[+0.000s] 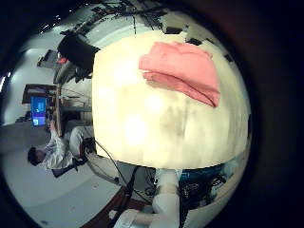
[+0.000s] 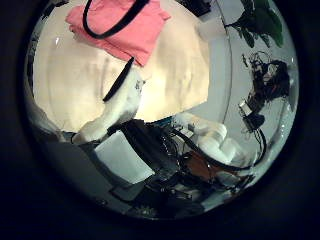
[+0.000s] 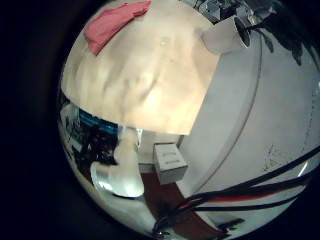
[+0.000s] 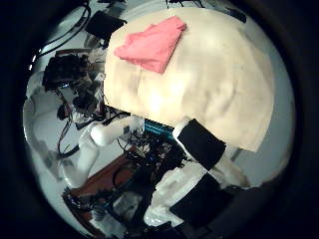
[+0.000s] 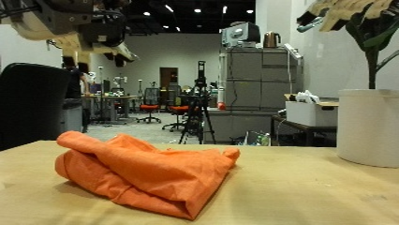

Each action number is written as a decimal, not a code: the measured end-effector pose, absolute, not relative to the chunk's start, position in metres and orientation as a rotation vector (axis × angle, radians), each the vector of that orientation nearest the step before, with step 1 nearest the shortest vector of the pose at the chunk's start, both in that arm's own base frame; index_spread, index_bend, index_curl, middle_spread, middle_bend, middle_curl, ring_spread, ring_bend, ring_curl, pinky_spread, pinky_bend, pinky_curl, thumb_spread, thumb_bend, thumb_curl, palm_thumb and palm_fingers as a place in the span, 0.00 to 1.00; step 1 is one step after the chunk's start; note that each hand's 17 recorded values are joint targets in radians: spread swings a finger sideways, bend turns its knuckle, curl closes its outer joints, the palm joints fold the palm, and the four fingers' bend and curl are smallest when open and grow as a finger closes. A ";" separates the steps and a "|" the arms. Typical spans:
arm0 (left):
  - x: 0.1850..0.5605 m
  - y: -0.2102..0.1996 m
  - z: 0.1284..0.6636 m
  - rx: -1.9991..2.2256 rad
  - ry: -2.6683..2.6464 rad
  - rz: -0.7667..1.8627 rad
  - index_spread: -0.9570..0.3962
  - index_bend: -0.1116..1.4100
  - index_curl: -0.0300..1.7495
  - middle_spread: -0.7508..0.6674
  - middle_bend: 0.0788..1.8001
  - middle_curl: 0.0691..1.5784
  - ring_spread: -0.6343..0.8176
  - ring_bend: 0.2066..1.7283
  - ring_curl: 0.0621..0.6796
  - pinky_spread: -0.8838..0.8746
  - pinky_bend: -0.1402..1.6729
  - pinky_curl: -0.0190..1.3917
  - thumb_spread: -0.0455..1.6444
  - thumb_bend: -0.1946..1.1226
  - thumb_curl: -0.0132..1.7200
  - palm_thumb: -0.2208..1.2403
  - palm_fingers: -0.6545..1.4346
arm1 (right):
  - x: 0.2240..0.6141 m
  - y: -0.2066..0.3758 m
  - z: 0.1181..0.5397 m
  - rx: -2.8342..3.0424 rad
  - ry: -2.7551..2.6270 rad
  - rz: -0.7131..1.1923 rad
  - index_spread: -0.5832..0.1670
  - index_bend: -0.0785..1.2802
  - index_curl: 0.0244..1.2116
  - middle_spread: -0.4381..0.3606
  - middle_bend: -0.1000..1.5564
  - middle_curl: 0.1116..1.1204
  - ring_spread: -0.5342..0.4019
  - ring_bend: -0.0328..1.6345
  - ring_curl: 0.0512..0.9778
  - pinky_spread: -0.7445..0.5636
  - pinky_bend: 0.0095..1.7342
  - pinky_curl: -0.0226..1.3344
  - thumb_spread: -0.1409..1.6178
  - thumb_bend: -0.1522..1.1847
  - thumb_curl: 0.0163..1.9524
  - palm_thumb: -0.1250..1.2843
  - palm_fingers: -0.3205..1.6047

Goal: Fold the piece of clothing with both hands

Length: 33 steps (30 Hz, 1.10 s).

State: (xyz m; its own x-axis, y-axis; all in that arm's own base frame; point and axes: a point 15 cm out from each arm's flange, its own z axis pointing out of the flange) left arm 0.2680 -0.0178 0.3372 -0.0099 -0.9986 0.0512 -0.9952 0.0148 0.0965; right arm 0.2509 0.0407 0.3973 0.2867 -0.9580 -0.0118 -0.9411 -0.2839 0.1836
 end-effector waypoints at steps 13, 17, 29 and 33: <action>0.270 -0.024 0.336 2.127 -2.168 -0.028 0.55 0.20 0.28 0.44 0.12 0.22 0.47 0.19 0.11 0.54 0.18 0.16 0.78 0.14 0.15 0.48 0.54 | 0.248 0.039 0.400 2.403 -1.801 -0.167 0.27 0.19 0.26 0.57 0.21 0.23 0.78 0.20 0.19 0.83 0.10 0.20 0.82 0.11 0.14 0.54 0.30; 0.268 -0.026 0.332 2.115 -2.171 -0.037 0.55 0.21 0.28 0.43 0.12 0.22 0.46 0.19 0.11 0.54 0.18 0.16 0.78 0.14 0.15 0.48 0.54 | 0.245 0.039 0.393 2.386 -1.801 -0.182 0.27 0.19 0.26 0.59 0.21 0.23 0.78 0.20 0.19 0.83 0.10 0.19 0.82 0.11 0.14 0.55 0.30; 0.268 -0.022 0.330 2.125 -2.155 -0.014 0.55 0.20 0.29 0.43 0.12 0.22 0.46 0.19 0.11 0.54 0.18 0.16 0.77 0.14 0.15 0.48 0.55 | 0.240 0.041 0.382 2.378 -1.770 -0.214 0.28 0.19 0.26 0.54 0.20 0.23 0.78 0.20 0.19 0.83 0.10 0.19 0.82 0.11 0.14 0.56 0.31; 0.269 -0.019 0.329 2.139 -2.143 -0.011 0.55 0.21 0.29 0.42 0.11 0.22 0.46 0.18 0.11 0.54 0.18 0.16 0.78 0.14 0.15 0.48 0.54 | 0.241 0.041 0.381 2.375 -1.772 -0.215 0.28 0.20 0.26 0.57 0.20 0.23 0.78 0.20 0.19 0.83 0.10 0.19 0.82 0.10 0.14 0.56 0.30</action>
